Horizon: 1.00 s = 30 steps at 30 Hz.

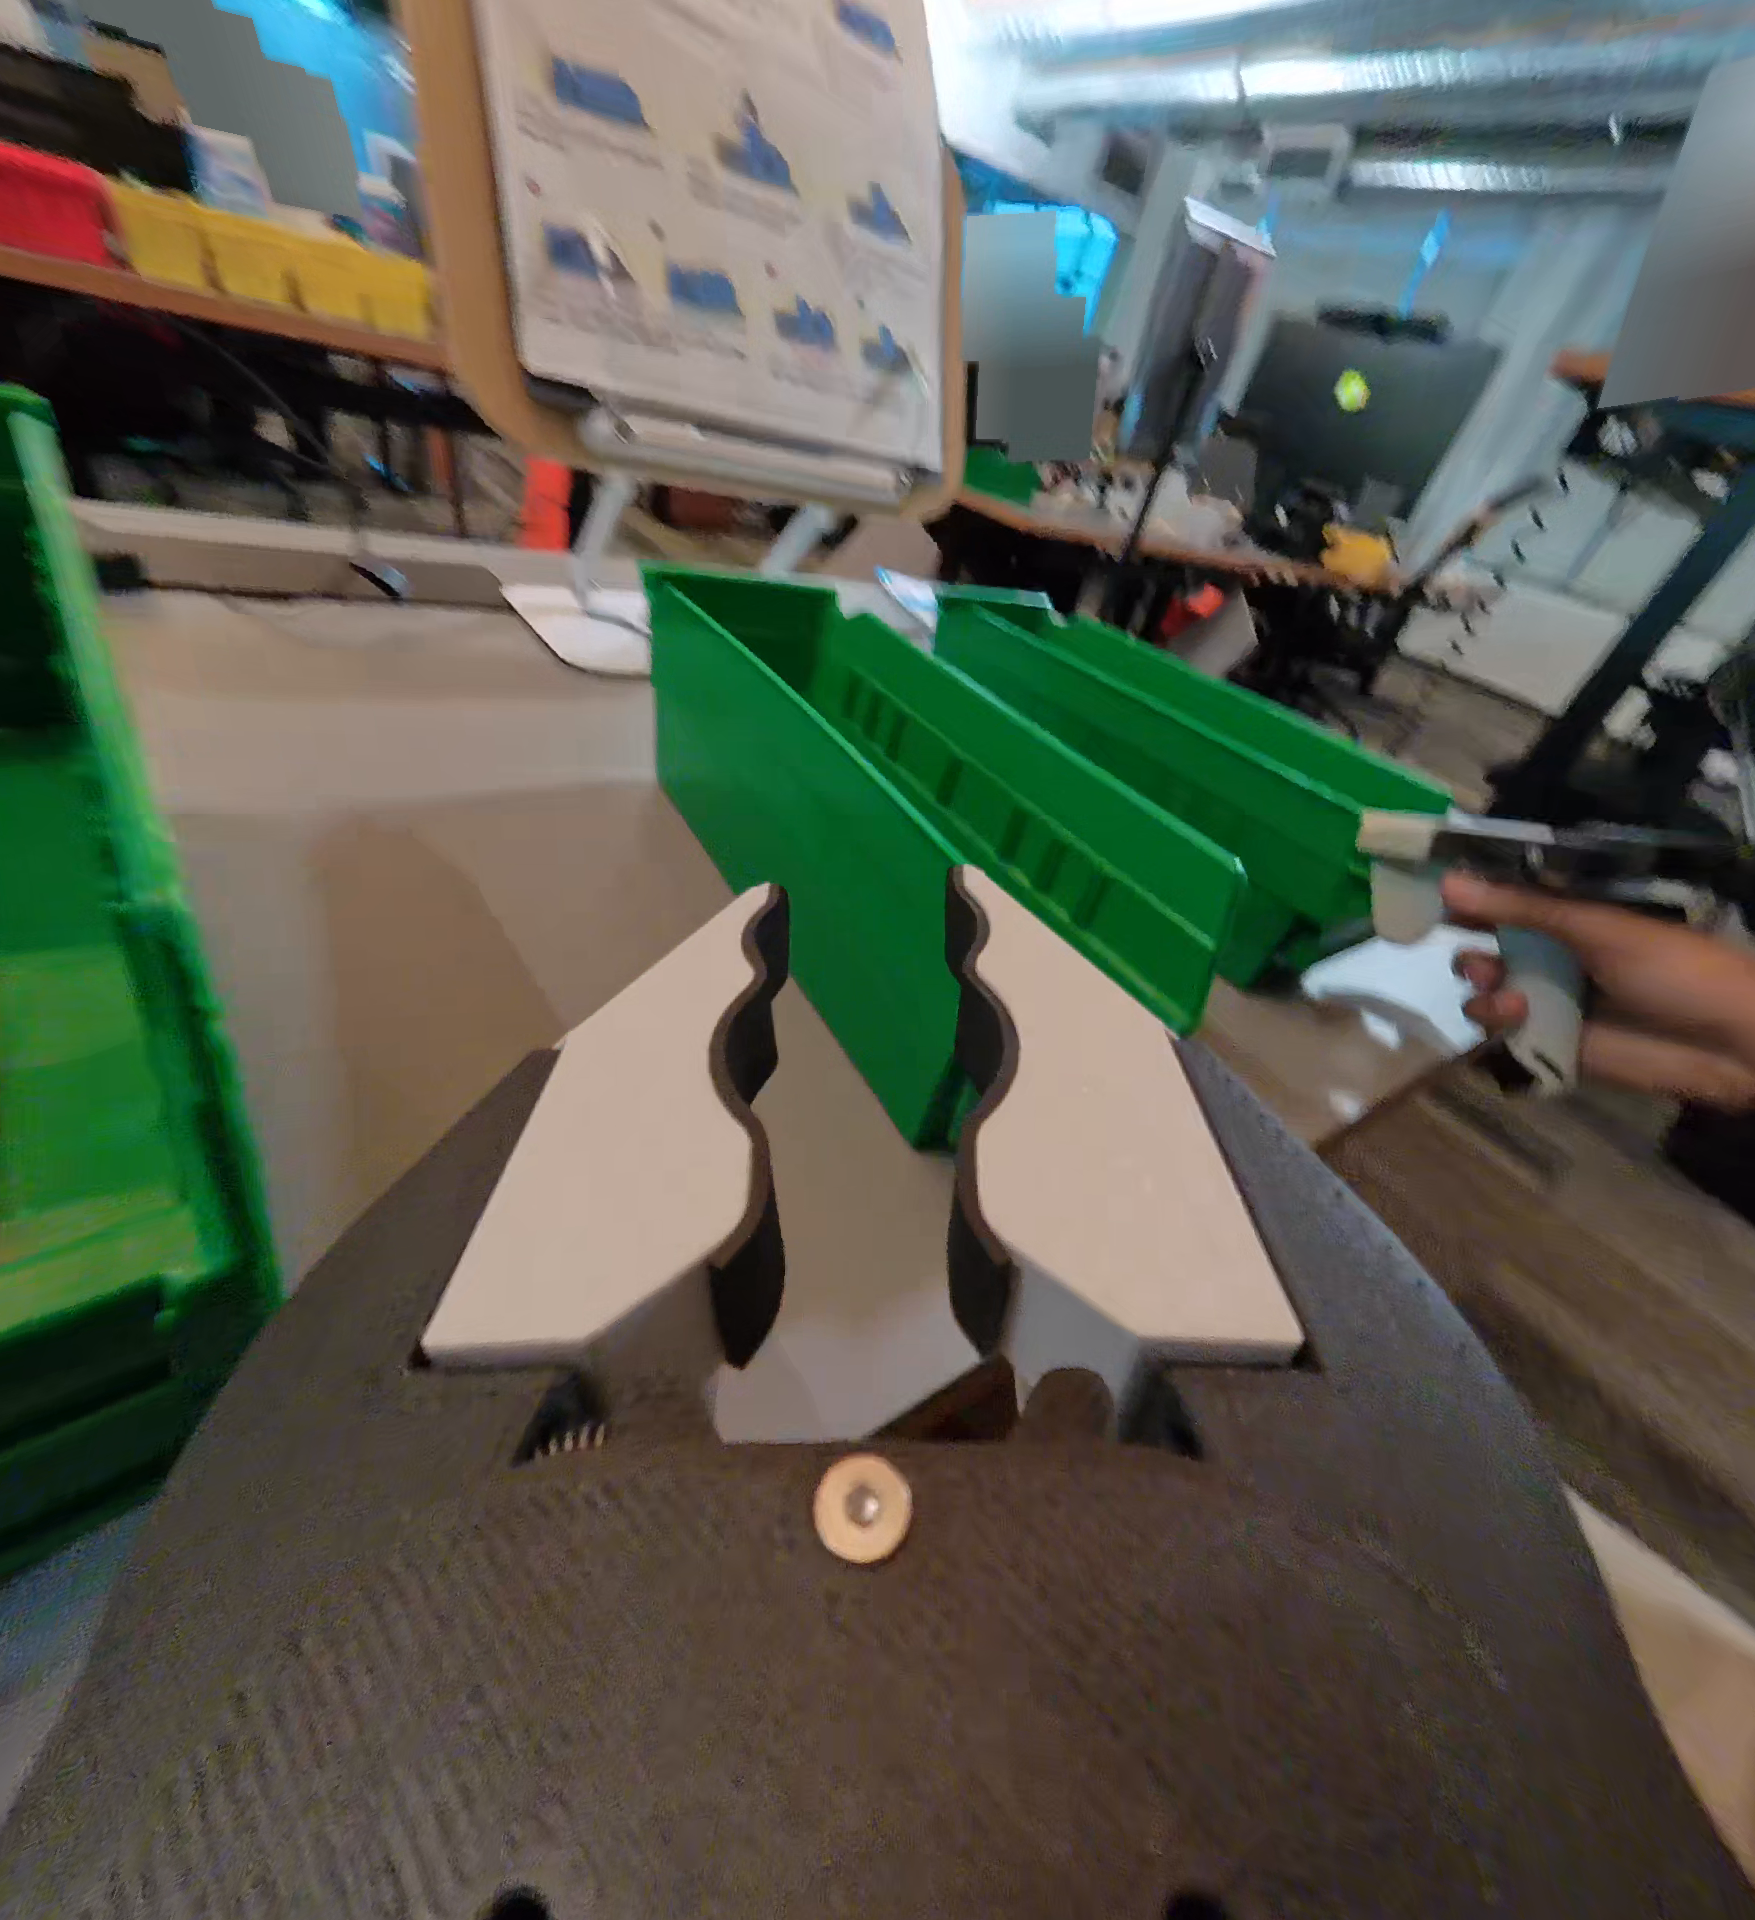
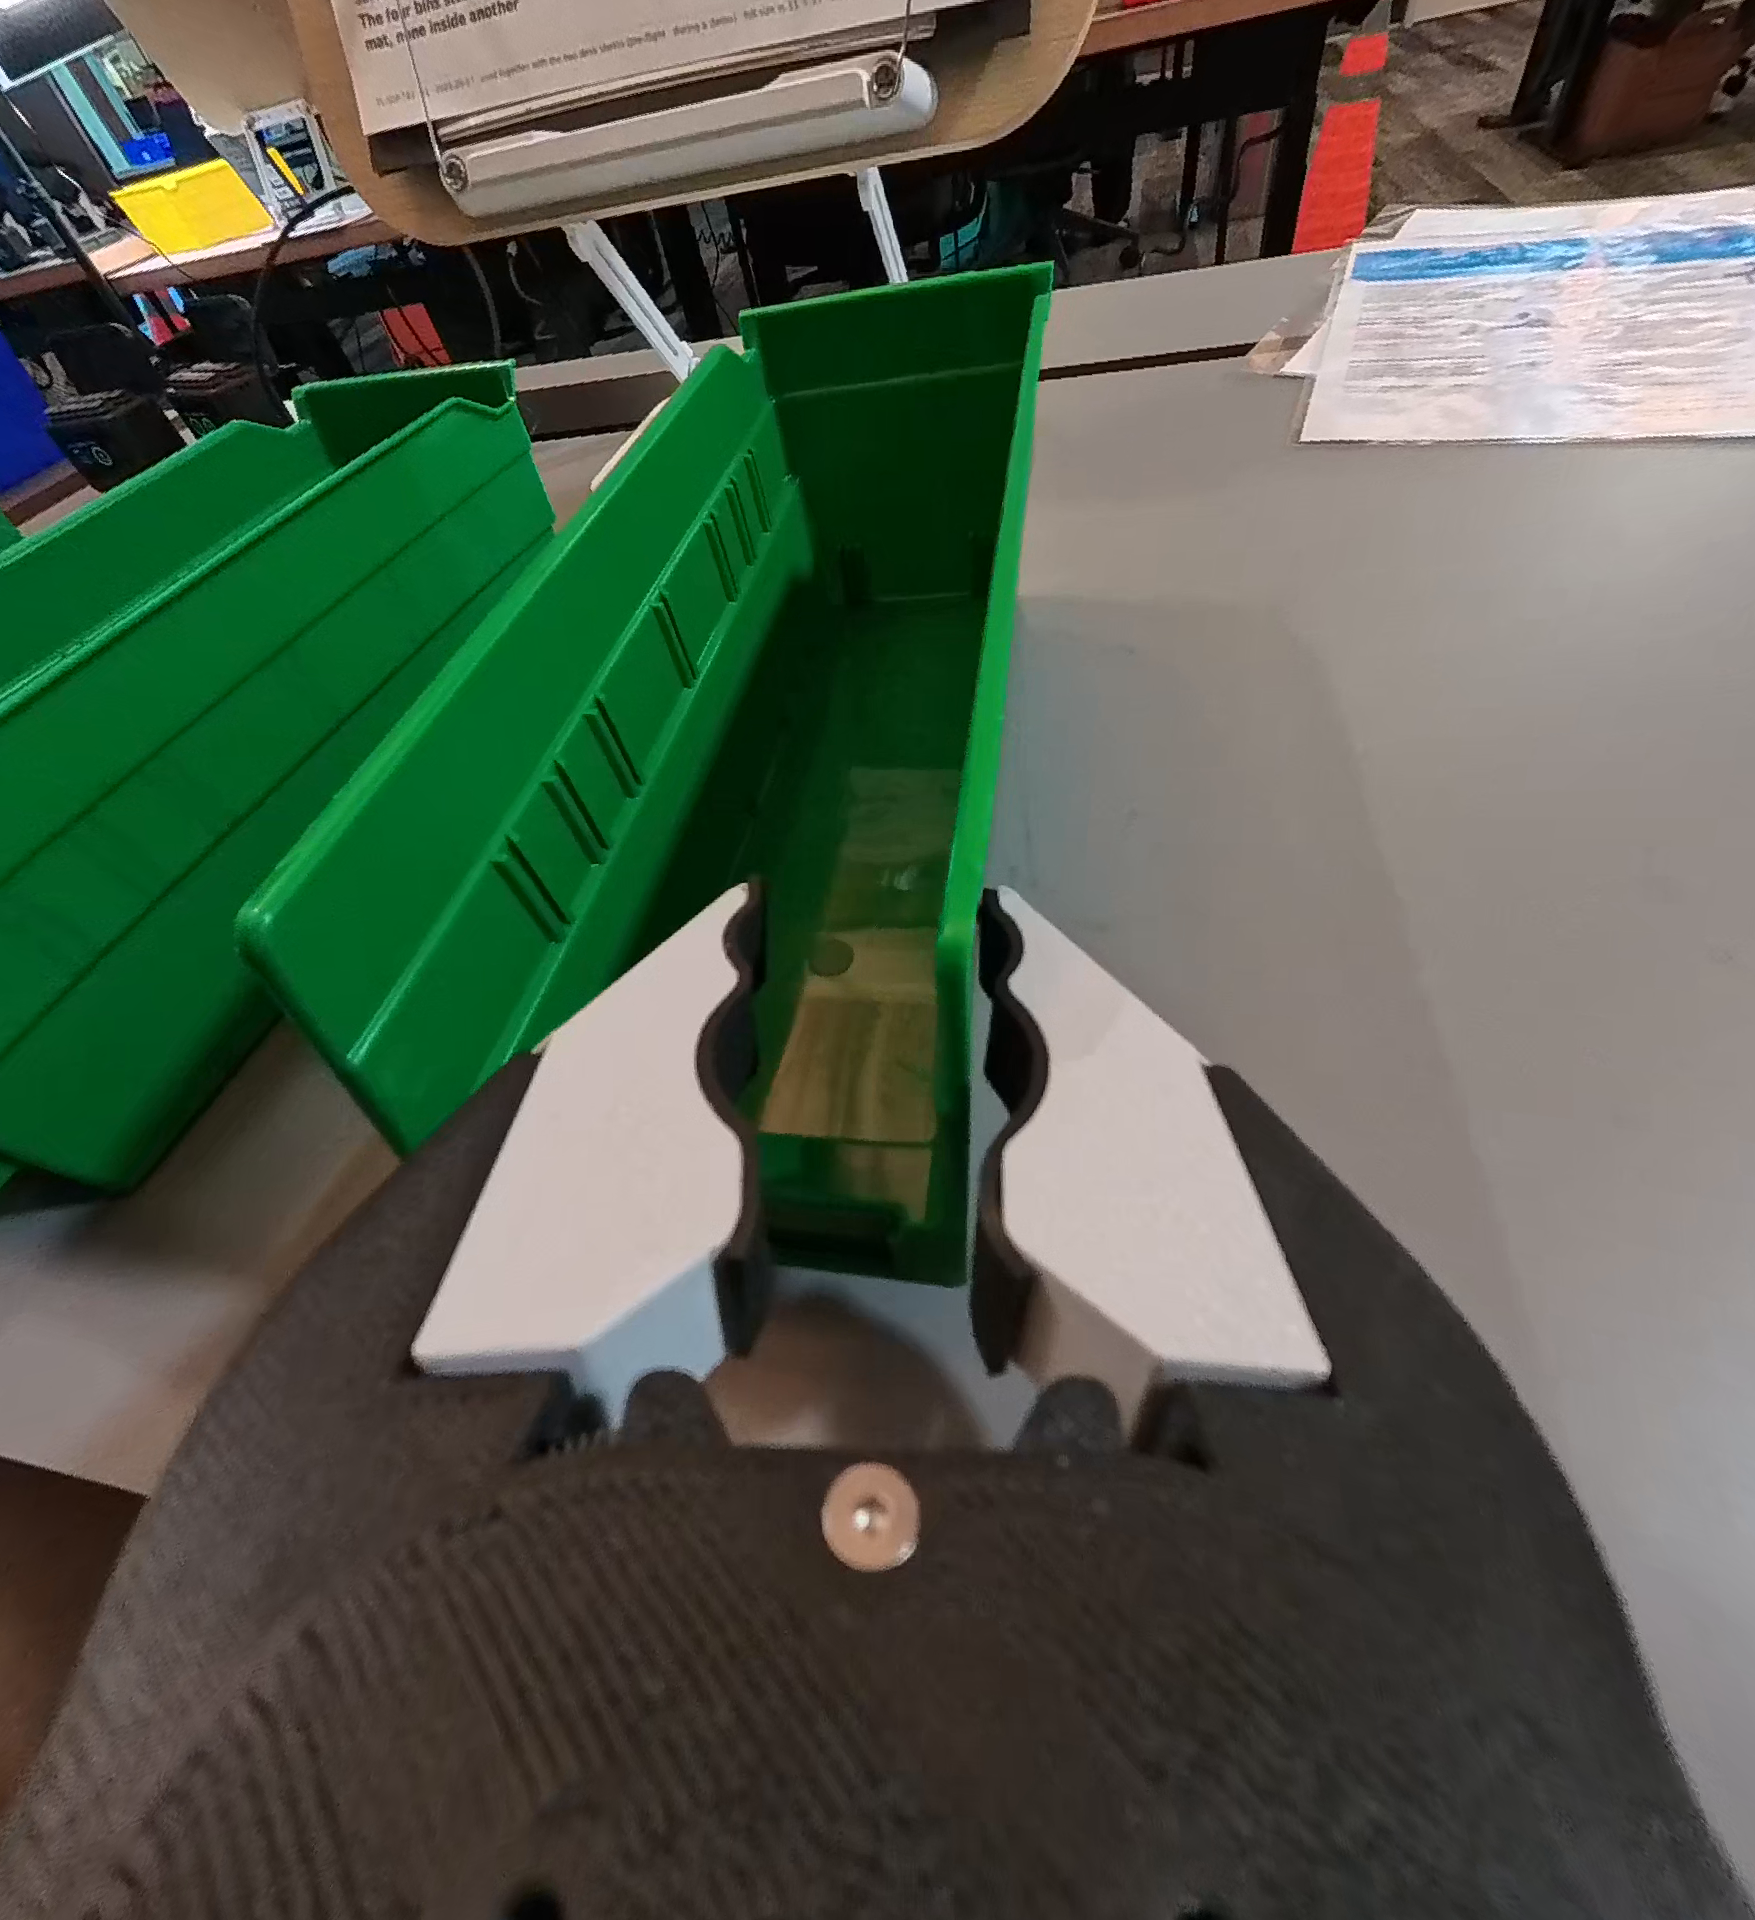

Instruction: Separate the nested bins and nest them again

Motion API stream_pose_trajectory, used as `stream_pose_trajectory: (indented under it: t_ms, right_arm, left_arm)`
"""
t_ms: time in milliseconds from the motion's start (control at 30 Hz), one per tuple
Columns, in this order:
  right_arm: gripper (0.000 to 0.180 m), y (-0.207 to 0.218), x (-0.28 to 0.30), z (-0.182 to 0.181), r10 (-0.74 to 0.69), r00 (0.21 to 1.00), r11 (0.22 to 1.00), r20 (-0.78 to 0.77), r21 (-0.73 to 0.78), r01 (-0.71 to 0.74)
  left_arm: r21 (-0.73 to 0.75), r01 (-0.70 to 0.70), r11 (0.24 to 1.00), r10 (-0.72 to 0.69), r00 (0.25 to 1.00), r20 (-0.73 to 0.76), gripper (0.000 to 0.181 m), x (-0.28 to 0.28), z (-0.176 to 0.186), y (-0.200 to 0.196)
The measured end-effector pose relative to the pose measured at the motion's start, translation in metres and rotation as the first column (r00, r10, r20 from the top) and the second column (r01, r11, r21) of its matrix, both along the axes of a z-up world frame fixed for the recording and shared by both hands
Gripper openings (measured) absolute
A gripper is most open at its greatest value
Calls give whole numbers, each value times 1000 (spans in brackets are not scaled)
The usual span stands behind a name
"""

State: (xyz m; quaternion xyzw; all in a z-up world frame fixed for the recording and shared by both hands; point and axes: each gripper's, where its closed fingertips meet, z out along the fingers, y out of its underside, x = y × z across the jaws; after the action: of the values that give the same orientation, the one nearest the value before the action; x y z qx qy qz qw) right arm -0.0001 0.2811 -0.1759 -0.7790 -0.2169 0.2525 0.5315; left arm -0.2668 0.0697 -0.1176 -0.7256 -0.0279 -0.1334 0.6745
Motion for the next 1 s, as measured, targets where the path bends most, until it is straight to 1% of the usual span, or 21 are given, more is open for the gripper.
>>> stream_pose_trajectory:
  t_ms: [67,167,400,500,767,867,1000]
  right_arm:
    - [41,0,0,0,3,1000,1000,-7,-4,-3]
    - [41,1,0,0,4,1000,1000,-15,-9,-4]
    - [39,1,1,2,-6,1000,1000,-9,5,6]
    - [38,1,2,5,-11,1000,1000,-14,16,11]
    - [38,1,2,5,-12,1000,1000,-21,17,12]
    - [38,1,2,6,-12,1000,1000,-20,19,12]
    - [38,1,2,5,-11,1000,1000,-22,17,12]
  left_arm:
    - [-96,50,994,-51,999,-9,38,8,-20,4]
    - [-173,94,980,-91,996,25,53,14,-37,6]
    - [-210,119,970,-103,991,85,81,15,-44,6]
    - [-224,133,966,-105,986,129,85,16,-47,6]
    - [-235,103,967,-71,988,139,80,9,-51,7]
    - [-266,92,960,-62,991,120,82,9,-58,9]
    - [-290,112,951,-79,989,121,86,15,-63,9]
